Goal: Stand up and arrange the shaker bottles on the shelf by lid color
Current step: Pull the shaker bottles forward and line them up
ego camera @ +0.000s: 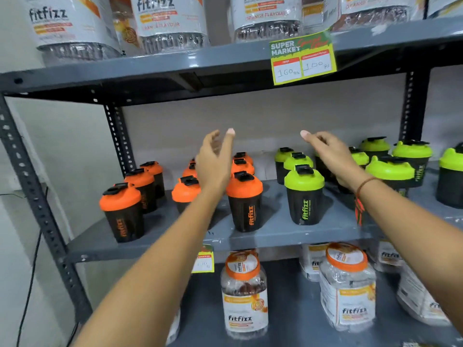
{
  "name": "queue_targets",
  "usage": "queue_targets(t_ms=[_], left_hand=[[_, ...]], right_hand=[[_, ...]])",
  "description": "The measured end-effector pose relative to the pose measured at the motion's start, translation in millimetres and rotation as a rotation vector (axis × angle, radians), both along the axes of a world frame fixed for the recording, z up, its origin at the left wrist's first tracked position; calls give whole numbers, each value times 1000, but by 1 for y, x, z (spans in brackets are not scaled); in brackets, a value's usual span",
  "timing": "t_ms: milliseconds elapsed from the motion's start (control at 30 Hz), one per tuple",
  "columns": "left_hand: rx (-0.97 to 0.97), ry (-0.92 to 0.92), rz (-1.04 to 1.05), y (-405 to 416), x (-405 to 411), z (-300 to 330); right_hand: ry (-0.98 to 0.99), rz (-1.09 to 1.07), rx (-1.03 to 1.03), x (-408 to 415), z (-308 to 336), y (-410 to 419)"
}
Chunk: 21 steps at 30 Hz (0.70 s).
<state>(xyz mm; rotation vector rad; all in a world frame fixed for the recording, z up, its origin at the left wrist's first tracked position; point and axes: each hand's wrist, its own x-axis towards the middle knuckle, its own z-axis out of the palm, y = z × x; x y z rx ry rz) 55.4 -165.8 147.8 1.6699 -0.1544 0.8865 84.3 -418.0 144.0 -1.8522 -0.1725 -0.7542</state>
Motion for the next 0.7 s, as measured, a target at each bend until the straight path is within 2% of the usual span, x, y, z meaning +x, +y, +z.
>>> queue_targets(t_ms=[100,200,300,433,700], left_hand=[[72,-38,24,-17,-32,-47],[131,-76,105,-27,-56,-91],[179,52,109,-25,-58,-120],[255,301,86,-22,-45,-125],[296,359,209,-24,-31,-125]], right_hand=[[25,-26,117,-14,-32,2],[142,-20,137,-23,-65,-4],[228,-32,29,-28,-93,-8],[228,-52,-185,-23,-113,-10],[209,-30,-270,-4,-121,-25]])
